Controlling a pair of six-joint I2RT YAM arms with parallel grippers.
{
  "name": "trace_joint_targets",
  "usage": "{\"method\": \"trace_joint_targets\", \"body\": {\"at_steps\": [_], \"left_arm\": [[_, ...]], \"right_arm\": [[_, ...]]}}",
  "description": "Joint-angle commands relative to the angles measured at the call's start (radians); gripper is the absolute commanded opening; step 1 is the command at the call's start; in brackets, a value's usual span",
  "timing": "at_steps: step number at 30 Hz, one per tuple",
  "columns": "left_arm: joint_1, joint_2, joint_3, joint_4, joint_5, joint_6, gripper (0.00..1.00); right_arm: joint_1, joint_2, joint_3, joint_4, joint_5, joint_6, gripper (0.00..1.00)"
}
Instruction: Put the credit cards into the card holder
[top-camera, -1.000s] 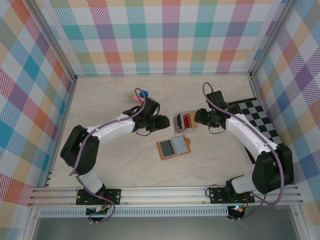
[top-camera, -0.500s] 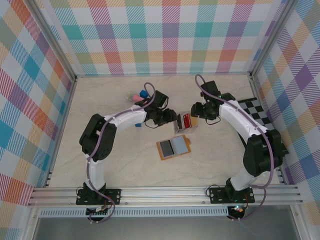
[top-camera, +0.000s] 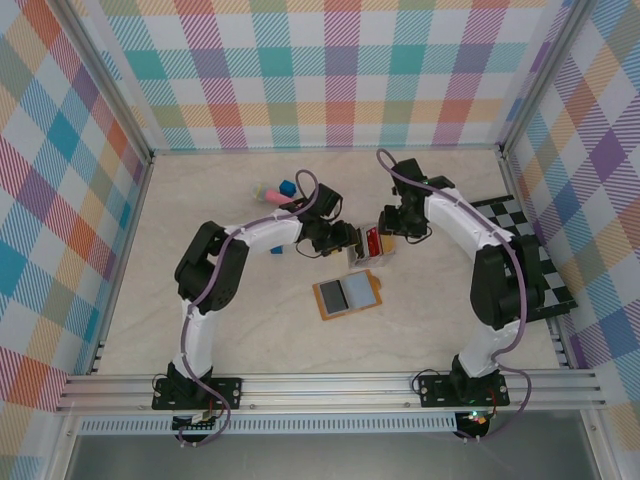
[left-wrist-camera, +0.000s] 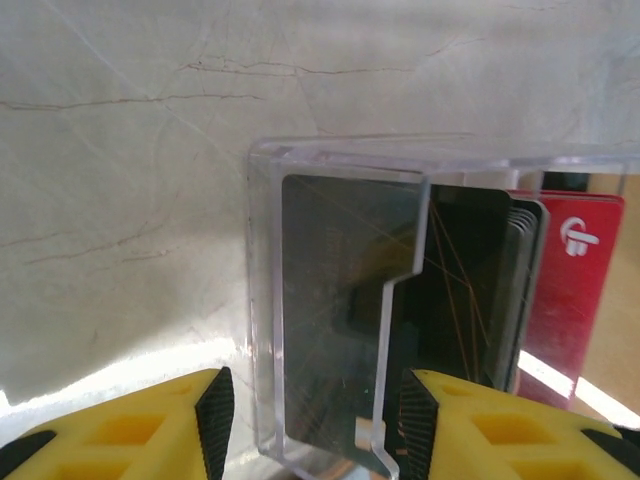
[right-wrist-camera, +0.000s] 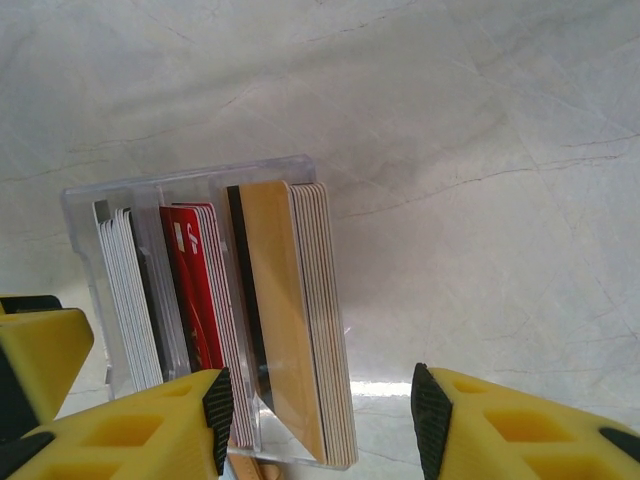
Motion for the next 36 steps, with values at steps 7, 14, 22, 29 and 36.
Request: {"method": "trace_joint_targets", "body": {"at_steps": [7, 14, 22, 29, 36], "left_arm": [[0.012, 0.028, 0.016, -0.047, 0.003, 0.011, 0.43], [0.012, 0.021, 0.002, -0.046, -0.003, 0.018, 0.38], [0.012, 0.02, -0.001, -0.045, -0.001, 0.022, 0.38], [0.011, 0.019, -0.008, -0.037, 0.007, 0.019, 0.38], [0.01, 0.019, -0.007, -0.036, 0.008, 0.019, 0.38]], "right_arm": [[0.035, 0.127, 0.109, -0.084, 0.097, -0.041, 0.52], [0.048, 0.133, 0.135, -0.115, 0.217, -0.05, 0.47], [0.064, 0.112, 0.139, -0.107, 0.2, -0.083, 0.39], [0.087, 0.111, 0.159, -0.118, 0.251, -0.09, 0.3], [0.093, 0.107, 0.158, -0.12, 0.265, -0.097, 0.17]]}}
